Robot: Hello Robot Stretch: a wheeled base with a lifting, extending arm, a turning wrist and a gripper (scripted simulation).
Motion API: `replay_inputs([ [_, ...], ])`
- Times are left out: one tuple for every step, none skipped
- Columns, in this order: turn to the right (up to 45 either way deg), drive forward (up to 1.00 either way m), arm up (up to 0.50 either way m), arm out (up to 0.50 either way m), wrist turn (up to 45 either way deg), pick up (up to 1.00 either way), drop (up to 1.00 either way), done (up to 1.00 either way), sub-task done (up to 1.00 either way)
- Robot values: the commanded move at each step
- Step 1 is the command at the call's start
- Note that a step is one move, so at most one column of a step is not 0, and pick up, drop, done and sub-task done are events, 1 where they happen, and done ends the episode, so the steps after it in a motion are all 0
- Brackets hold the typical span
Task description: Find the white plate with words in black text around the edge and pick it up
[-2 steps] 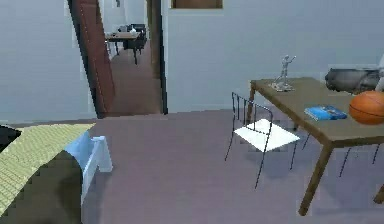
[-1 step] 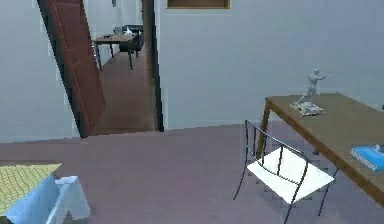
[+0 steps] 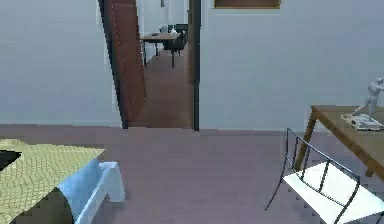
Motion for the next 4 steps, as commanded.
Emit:
replay_inputs([
  [0.0,1.0,0.0,0.0,0.0,0.0,0.0,0.0,0.0],
  [0.0,0.3,0.0,0.0,0.0,0.0,0.0,0.0,0.0],
  [0.0,0.3,0.0,0.0,0.0,0.0,0.0,0.0,0.0],
  [-45.0,0.0,0.0,0.0,0.0,0.0,0.0,0.0,0.0],
])
